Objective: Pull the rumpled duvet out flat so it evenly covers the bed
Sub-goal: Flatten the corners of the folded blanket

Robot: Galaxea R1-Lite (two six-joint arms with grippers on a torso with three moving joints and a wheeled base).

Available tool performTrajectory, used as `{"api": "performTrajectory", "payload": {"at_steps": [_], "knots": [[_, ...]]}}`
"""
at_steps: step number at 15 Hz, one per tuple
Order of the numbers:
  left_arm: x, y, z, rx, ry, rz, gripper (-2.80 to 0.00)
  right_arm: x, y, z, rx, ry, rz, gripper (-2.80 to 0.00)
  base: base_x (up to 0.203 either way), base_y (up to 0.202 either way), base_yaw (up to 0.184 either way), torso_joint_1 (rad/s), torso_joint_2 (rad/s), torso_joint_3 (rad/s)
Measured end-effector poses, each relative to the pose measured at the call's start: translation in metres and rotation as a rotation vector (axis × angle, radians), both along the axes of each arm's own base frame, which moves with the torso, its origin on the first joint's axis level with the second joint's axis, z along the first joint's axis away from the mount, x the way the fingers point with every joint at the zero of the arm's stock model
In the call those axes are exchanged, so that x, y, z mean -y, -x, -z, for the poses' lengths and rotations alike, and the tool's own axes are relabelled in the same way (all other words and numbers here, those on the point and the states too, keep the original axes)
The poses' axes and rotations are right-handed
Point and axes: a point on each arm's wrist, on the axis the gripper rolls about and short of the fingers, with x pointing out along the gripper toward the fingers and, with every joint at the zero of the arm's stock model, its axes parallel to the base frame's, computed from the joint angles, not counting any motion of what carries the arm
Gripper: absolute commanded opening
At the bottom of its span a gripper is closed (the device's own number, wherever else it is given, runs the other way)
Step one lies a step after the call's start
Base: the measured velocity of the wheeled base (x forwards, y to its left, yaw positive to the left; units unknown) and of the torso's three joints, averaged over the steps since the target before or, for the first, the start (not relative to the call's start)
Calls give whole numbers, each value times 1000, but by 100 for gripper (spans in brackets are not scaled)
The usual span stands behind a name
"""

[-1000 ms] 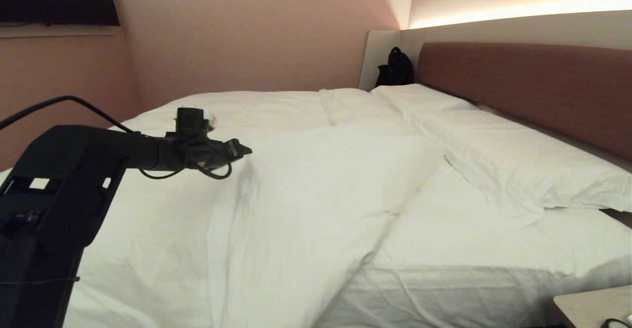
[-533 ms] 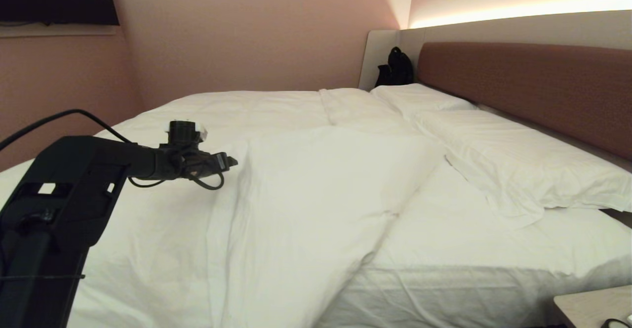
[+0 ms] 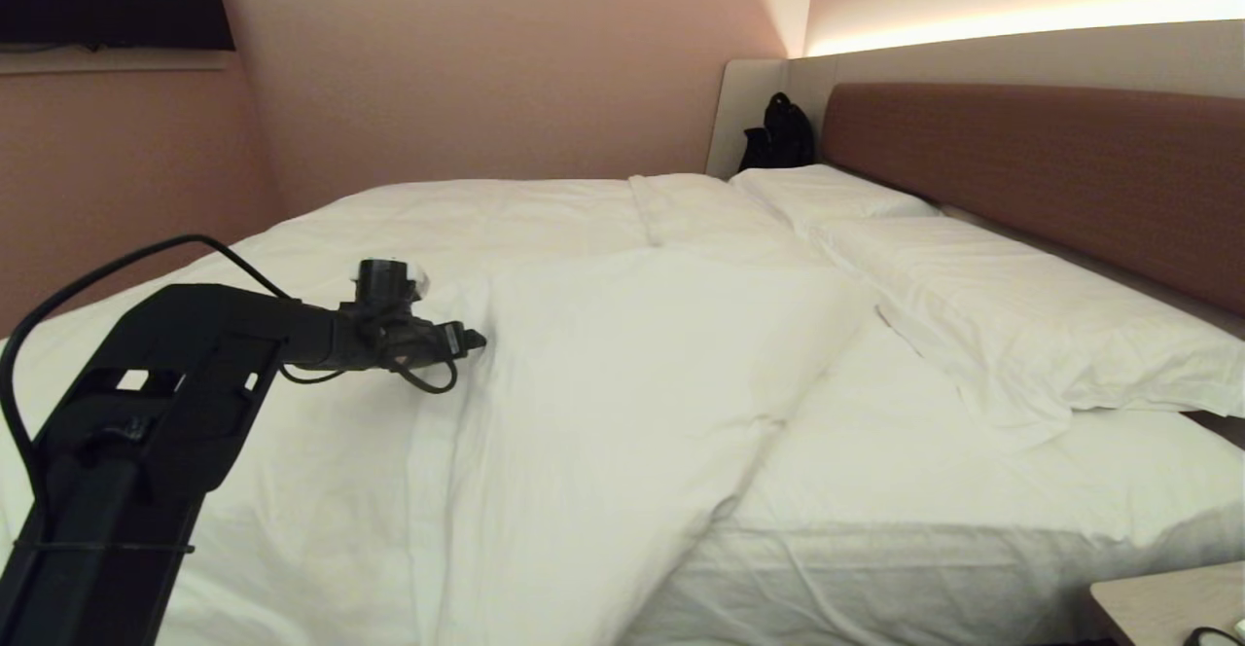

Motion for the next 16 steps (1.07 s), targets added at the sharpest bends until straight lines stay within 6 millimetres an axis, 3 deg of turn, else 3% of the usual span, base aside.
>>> {"api": "performTrajectory", "payload": {"at_steps": [8,12,16], "knots": [[34,0,0,-1,66,43,0,0,0,0,0,0,0,-280,0,0,0,0,0,0],[40,4,-21,-33,316,57,0,0,0,0,0,0,0,-280,0,0,0,0,0,0],[41,8,-32,-39,343,60,0,0,0,0,0,-1,0,-280,0,0,0,0,0,0]]}}
